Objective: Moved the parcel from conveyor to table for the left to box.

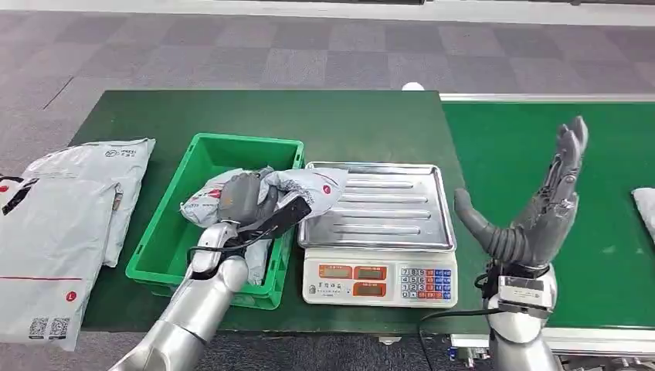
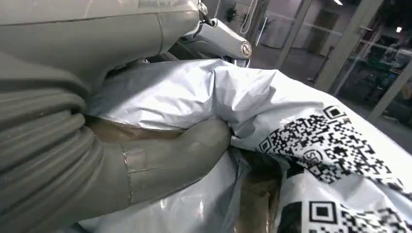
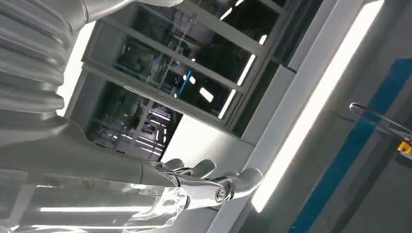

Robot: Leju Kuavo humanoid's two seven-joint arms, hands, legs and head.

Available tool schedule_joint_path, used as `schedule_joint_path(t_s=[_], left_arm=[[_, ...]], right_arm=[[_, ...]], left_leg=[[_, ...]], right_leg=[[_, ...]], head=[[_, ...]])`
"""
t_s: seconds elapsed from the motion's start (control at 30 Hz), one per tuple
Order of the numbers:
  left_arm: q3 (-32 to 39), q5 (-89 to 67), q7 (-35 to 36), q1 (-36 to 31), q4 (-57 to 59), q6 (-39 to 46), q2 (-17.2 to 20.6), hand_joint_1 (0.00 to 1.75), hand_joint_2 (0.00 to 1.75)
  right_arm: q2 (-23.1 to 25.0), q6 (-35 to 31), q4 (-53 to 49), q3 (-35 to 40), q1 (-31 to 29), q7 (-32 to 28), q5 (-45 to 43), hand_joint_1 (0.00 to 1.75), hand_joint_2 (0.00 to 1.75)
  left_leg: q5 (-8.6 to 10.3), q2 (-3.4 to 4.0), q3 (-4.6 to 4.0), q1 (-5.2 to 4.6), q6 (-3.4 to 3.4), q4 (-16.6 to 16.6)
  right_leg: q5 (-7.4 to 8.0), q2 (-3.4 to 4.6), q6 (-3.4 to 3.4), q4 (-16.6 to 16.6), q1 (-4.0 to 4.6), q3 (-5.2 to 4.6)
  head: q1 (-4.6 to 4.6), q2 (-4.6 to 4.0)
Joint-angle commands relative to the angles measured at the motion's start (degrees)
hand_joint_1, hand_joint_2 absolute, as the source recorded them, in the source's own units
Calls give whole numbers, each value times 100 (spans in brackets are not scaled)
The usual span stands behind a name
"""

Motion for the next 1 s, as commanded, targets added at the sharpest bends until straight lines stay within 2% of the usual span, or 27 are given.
schedule_joint_path(t_s=[0.03,0.6,0.73,0.83,1.0], left_arm=[[238,-39,145,-56,651,-287,95,175,175],[238,-39,145,-56,651,-287,95,175,175],[186,-61,225,-223,1260,-1028,46,175,175],[-126,-215,137,-384,2175,-1902,-39,175,175],[-321,-255,-150,-350,2458,-2180,-134,175,175]], right_arm=[[183,31,257,-318,-110,2,11,0,175],[183,31,257,-318,-110,2,11,0,175],[201,65,358,-301,-163,2,21,0,175],[262,57,552,-237,-260,2,64,0,175],[282,1,570,-191,-204,2,88,0,175]], left_leg=[[4,10,21,5,-6,-20],[2,9,30,4,-4,-15],[0,5,31,2,-3,-9],[7,8,37,3,-4,-22],[5,-13,80,-2,5,-35]], right_leg=[[8,17,-10,-20,5,17],[6,14,-7,-15,3,28],[1,8,-4,-7,1,30],[9,13,-8,-22,3,37],[-6,-11,0,-32,-5,92]], head=[[0,0],[0,0],[0,0],[0,0],[0,0]])
